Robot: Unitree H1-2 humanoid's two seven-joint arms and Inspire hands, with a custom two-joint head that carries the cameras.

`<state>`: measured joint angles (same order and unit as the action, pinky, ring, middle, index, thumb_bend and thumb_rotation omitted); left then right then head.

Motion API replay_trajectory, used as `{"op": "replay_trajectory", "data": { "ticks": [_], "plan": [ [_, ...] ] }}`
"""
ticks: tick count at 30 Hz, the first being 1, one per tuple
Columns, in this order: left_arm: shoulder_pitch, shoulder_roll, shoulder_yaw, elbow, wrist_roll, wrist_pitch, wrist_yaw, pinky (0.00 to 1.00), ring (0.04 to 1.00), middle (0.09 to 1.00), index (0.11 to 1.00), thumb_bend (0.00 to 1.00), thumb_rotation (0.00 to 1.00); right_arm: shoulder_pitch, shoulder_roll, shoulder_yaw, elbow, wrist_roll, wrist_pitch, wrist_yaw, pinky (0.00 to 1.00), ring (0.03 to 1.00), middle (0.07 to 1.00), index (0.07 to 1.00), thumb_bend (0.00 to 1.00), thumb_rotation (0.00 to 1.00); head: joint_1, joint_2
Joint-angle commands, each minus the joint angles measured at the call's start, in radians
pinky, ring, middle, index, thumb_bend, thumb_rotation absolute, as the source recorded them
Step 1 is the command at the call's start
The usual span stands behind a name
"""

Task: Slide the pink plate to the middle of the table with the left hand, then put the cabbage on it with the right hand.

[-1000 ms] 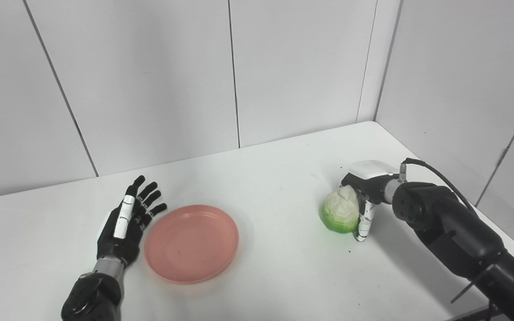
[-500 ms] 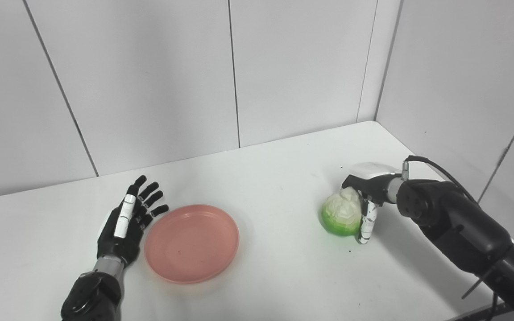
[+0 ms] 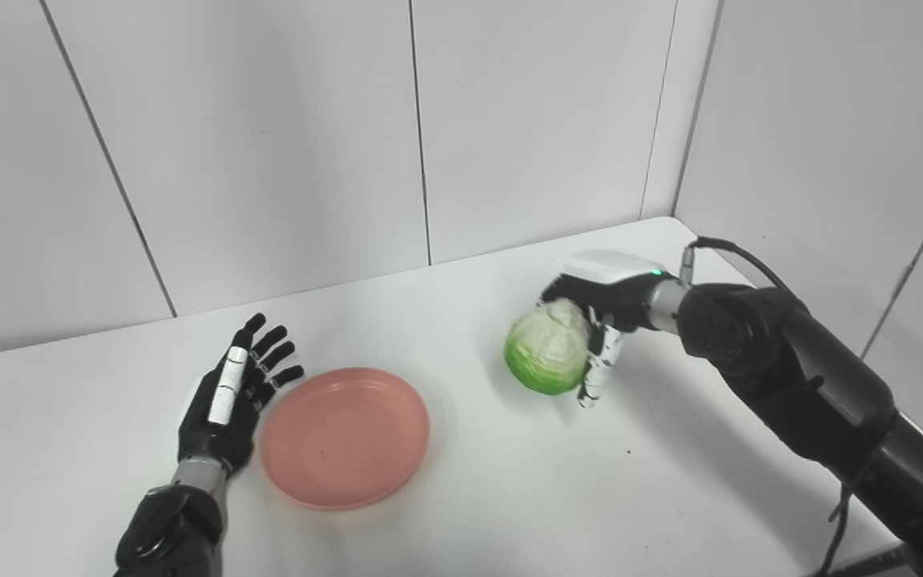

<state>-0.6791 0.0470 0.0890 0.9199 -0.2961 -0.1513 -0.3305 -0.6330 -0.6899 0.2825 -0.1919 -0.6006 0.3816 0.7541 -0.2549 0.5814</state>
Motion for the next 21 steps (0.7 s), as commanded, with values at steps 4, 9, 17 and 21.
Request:
{"op": "replay_trajectory", "data": {
  "ticks": [4, 9, 17, 21],
  "plan": [
    [0.065, -0.044, -0.027, 0.077, 0.052, 0.061, 0.061, 0.69, 0.860, 0.869, 0.896, 0.88, 0.72, -0.149, 0.044, 0.001, -0.004, 0.015, -0.059, -0.029, 0.31, 0.389, 0.509, 0.541, 0.51, 0.00, 0.130, 0.001],
    [0.047, -0.084, -0.028, 0.128, 0.062, 0.021, 0.084, 0.68, 0.843, 0.855, 0.884, 0.91, 0.72, -0.212, 0.116, 0.053, 0.056, -0.028, -0.124, -0.075, 0.32, 0.389, 0.495, 0.543, 0.51, 0.00, 0.231, 0.000],
    [0.018, -0.138, -0.034, 0.200, 0.095, -0.046, 0.122, 0.67, 0.847, 0.866, 0.894, 0.91, 0.74, -0.213, 0.227, 0.131, 0.202, -0.057, -0.315, -0.192, 0.29, 0.379, 0.460, 0.542, 0.51, 0.00, 0.397, 0.002],
    [0.024, -0.145, -0.029, 0.212, 0.105, -0.063, 0.131, 0.65, 0.842, 0.867, 0.899, 0.91, 0.75, -0.202, 0.258, 0.163, 0.276, -0.070, -0.408, -0.241, 0.30, 0.378, 0.460, 0.546, 0.51, 0.00, 0.420, 0.004]
  ]
}}
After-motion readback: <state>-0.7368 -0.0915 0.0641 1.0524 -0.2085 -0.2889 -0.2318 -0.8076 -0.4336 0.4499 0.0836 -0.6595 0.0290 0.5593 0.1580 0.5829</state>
